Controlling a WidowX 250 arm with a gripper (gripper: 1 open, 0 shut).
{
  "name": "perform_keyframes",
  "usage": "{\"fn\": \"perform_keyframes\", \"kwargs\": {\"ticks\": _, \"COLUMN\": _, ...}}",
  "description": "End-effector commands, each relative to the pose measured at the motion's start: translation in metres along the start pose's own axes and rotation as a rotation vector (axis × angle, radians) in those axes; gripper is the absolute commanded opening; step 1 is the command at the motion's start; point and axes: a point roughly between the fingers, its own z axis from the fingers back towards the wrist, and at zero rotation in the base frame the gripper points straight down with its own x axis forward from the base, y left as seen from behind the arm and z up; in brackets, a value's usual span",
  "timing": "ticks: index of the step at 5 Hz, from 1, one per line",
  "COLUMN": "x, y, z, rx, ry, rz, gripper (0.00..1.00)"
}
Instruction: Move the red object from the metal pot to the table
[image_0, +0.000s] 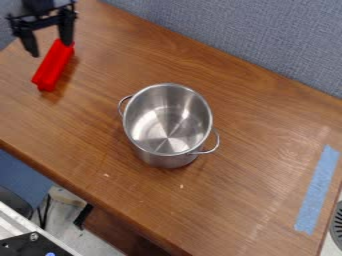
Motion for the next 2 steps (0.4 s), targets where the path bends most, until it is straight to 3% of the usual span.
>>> {"fn": "perform_keyframes", "kwargs": {"ticks": 1, "x": 0.0135, "y": 0.0017, "z": 0.0446, "rx": -0.038, "ry": -0.095, "rz": -0.046, "gripper": 1.00}}
{"fn": "perform_keyframes", "kwargs": {"ticks": 2, "x": 0.0210, "y": 0.0023, "z": 0.0498, "rx": -0.003, "ry": -0.107, "rz": -0.111, "gripper": 1.00}}
